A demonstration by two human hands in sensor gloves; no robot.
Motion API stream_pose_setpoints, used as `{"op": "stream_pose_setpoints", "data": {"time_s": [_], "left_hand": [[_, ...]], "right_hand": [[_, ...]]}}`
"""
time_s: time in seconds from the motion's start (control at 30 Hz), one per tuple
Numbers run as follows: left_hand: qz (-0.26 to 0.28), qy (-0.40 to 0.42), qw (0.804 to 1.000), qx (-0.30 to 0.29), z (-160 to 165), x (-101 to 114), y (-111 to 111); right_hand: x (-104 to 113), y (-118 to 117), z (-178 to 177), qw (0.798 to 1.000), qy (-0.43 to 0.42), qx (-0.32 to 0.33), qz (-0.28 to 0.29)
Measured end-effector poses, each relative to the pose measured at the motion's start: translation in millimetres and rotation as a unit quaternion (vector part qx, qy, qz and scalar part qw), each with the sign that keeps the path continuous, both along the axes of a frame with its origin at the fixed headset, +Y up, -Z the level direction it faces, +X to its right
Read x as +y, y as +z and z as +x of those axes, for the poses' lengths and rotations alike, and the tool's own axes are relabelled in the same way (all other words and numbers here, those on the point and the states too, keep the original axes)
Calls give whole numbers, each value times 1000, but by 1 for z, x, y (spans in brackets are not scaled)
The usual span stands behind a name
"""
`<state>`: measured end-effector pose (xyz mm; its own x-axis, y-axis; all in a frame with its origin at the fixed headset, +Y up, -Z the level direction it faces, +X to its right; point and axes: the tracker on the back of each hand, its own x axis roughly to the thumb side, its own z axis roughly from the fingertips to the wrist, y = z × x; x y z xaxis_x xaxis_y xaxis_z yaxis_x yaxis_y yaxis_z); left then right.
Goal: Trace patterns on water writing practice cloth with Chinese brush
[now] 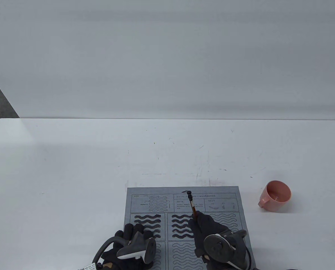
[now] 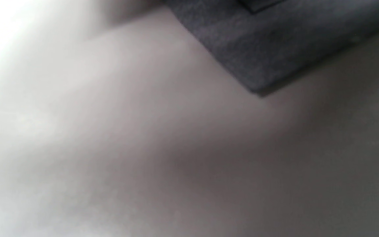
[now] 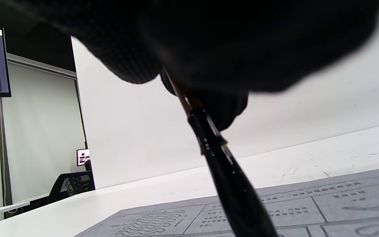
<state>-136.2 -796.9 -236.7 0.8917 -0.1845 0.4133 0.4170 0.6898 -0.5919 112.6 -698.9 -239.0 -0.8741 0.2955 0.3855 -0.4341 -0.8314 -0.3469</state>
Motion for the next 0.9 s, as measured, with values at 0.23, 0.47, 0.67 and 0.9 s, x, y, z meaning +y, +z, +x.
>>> {"op": "stream_pose_setpoints", "data": {"time_s": [0.23, 0.47, 0.67, 0.9], "left_hand": [[0, 0, 1000, 0, 0, 0, 0], [0, 0, 1000, 0, 0, 0, 0], [0, 0, 1000, 0, 0, 0, 0], [0, 0, 1000, 0, 0, 0, 0]], "right_hand": [[0, 0, 1, 1000, 0, -4, -1], [0, 0, 1, 1000, -2, -2, 0], [0, -2, 2, 1000, -12, -3, -6], [18, -6, 20, 994, -105, -3, -23]]}}
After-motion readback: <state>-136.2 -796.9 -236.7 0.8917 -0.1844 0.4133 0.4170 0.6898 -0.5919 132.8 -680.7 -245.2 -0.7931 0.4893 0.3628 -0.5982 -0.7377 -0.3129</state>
